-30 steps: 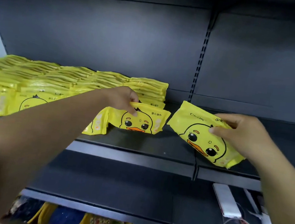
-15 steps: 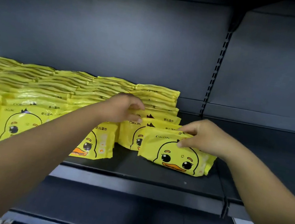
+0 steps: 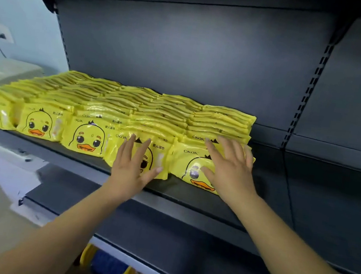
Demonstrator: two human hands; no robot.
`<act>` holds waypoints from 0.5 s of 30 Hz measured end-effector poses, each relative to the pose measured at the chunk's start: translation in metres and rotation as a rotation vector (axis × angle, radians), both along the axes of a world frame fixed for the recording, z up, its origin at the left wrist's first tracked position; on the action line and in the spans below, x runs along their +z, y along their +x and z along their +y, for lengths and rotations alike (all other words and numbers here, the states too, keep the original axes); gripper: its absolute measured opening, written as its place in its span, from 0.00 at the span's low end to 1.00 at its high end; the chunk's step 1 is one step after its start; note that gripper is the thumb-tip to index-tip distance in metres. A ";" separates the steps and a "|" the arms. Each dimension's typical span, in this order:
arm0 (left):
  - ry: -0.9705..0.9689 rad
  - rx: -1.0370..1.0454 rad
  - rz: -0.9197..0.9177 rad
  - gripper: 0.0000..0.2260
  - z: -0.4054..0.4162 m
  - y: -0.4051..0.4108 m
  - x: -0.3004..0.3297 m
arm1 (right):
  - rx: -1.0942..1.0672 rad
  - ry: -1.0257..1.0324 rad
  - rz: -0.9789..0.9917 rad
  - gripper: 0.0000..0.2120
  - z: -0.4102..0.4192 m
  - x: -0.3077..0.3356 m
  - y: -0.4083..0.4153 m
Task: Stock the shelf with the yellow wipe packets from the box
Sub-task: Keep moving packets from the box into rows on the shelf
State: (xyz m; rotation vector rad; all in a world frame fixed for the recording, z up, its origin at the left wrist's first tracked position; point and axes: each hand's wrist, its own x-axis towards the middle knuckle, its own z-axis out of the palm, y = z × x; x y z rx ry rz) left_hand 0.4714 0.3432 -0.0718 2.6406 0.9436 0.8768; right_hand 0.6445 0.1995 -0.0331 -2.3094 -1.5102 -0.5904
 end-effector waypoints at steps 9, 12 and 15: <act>-0.179 0.163 0.031 0.56 -0.014 -0.034 -0.016 | -0.036 -0.115 0.016 0.39 -0.006 -0.031 -0.005; -0.121 0.220 0.057 0.57 0.003 -0.038 -0.005 | -0.057 -0.222 0.058 0.41 -0.003 -0.030 -0.004; -0.114 0.318 0.229 0.57 0.024 -0.035 0.010 | -0.020 -0.132 0.001 0.40 0.007 -0.030 -0.021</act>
